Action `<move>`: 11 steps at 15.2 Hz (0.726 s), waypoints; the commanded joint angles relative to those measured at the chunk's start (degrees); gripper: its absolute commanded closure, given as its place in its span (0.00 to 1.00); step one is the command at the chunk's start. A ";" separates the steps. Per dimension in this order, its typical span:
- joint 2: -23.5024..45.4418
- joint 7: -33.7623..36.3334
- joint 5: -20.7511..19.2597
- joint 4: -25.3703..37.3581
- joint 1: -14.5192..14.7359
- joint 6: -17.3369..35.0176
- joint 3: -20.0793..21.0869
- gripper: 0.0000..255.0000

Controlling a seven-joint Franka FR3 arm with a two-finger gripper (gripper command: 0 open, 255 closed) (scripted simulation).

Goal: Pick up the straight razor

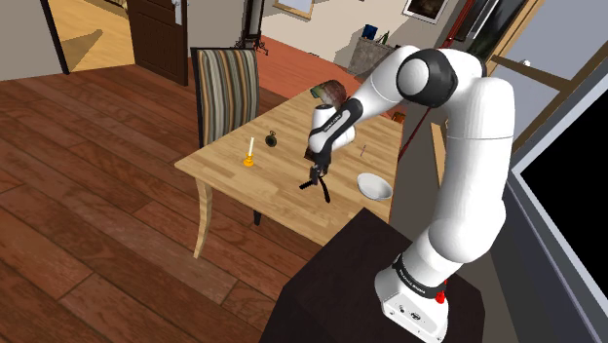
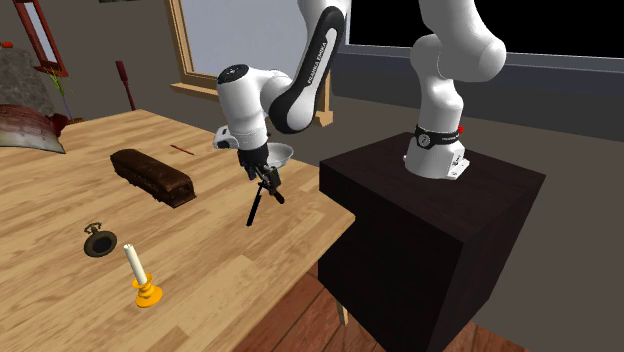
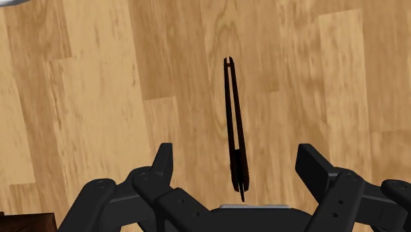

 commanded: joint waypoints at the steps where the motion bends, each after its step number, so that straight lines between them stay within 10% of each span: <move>1: 1.54 0.18 0.08 0.41 -0.11 1.14 0.11 0.00; 3: 1.96 0.24 0.10 0.52 -0.14 1.45 0.14 0.00; 4: 2.04 0.20 0.14 0.71 -0.16 1.32 0.17 1.00; 11: 2.06 0.17 0.14 0.71 -0.19 1.36 0.16 1.00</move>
